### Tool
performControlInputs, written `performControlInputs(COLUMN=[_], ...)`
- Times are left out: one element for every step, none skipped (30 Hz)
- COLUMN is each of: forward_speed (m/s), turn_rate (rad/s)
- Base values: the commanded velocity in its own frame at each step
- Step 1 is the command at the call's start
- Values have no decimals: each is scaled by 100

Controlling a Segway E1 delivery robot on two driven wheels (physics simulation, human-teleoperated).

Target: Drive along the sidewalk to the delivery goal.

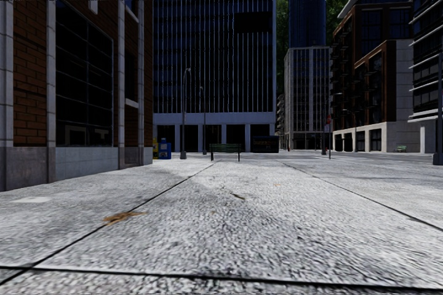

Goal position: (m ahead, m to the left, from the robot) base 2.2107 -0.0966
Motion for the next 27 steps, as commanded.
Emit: performControlInputs(forward_speed=[200,200,200,200,200,200,200,200,200,200,200,200,200,200,200,200,200,200,200,200,200,200,200,192,192,165,144], turn_rate=[0,0,0,0,0,0,0,0,0,0,0,0,0,0,0,0,0,0,0,0,0,0,0,0,0,0,0])
